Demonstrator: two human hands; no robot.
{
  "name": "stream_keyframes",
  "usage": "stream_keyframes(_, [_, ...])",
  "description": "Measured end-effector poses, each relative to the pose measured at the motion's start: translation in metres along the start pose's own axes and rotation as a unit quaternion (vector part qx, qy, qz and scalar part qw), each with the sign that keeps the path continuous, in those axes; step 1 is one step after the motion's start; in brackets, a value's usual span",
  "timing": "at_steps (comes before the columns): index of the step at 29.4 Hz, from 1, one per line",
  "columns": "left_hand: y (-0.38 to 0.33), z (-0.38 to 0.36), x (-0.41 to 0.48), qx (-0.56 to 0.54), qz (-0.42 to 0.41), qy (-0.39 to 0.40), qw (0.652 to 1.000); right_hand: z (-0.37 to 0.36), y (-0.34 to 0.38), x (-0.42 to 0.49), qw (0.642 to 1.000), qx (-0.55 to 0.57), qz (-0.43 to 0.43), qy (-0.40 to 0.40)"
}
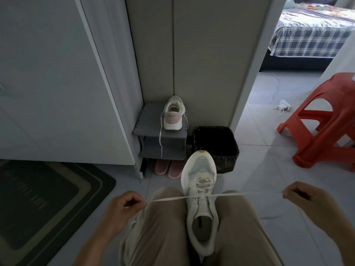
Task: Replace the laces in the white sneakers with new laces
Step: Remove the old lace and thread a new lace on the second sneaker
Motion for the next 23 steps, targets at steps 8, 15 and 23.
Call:
stream_keyframes(8, [-0.011,-0.013,0.008,0.156,-0.069,-0.004,0.985,-0.054,0.001,-0.007,0.989,-0.118,0.090,-0.007])
stream_keyframes(15, [-0.073,-0.094,-0.016,0.159,-0.208,0.066,0.963,-0.108,0.062,-0.010,0.956,-0.140,0.198,0.163])
stream_keyframes(23, [-0.065,-0.103,-0.023,0.195,-0.241,0.046,0.950,-0.084,0.065,-0.006,0.970,-0.053,0.085,0.222])
Point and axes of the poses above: each hand's wrist, its own x-axis towards the middle knuckle, its own z-axis out of the back of the hand, y = z × x, the point moved 2 cm from there along x, towards the middle knuckle, and after that the axes turned 7 degrees about -y, right-handed, at the moved point
